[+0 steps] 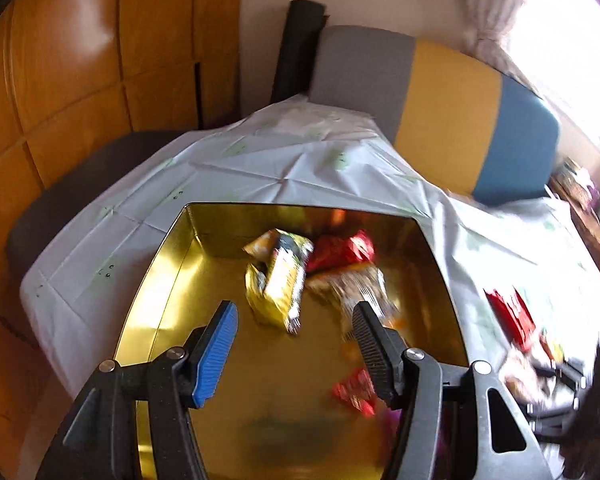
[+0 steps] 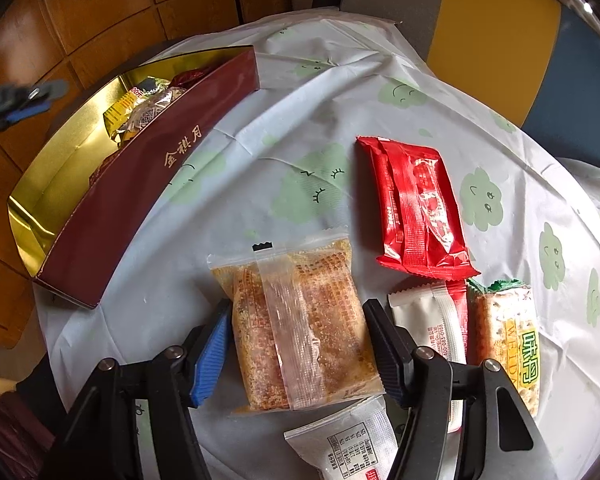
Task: Organize snacks
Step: 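Carry the pastry packet over the gold tin and open the right gripper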
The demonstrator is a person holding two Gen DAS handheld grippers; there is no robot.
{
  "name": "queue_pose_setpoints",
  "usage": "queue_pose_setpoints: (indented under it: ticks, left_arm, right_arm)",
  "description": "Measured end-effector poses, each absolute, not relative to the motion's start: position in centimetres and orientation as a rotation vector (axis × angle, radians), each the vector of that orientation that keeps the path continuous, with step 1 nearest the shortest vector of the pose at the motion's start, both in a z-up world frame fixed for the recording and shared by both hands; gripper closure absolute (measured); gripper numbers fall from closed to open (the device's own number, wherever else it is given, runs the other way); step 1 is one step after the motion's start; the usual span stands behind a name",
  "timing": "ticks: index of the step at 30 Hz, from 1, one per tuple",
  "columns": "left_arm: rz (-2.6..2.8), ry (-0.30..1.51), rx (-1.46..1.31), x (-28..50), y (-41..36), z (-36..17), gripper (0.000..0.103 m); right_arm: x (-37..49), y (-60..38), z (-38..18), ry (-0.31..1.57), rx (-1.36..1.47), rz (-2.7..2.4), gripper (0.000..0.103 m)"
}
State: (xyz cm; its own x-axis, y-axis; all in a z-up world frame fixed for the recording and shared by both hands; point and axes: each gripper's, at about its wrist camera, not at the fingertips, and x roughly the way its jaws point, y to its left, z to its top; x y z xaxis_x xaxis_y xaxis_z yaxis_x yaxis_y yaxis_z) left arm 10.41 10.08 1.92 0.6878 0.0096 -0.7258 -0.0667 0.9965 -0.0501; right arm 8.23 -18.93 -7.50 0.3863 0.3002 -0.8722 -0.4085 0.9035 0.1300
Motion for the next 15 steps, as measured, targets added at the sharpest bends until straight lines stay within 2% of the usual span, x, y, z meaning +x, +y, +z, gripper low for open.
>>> queue_pose_setpoints:
  ticks: [11, 15]
  left_arm:
    - [0.037, 0.814, -0.036, 5.5, 8.1, 2.0, 0.042]
    - [0.043, 0.807, -0.025, 4.4, 8.0, 1.9, 0.042]
  right_arm:
    - [7.7, -18.5, -7.5, 1.057, -0.137, 0.438, 0.035]
    - [7.3, -18.2, -7.3, 1.033, -0.156, 0.434, 0.039]
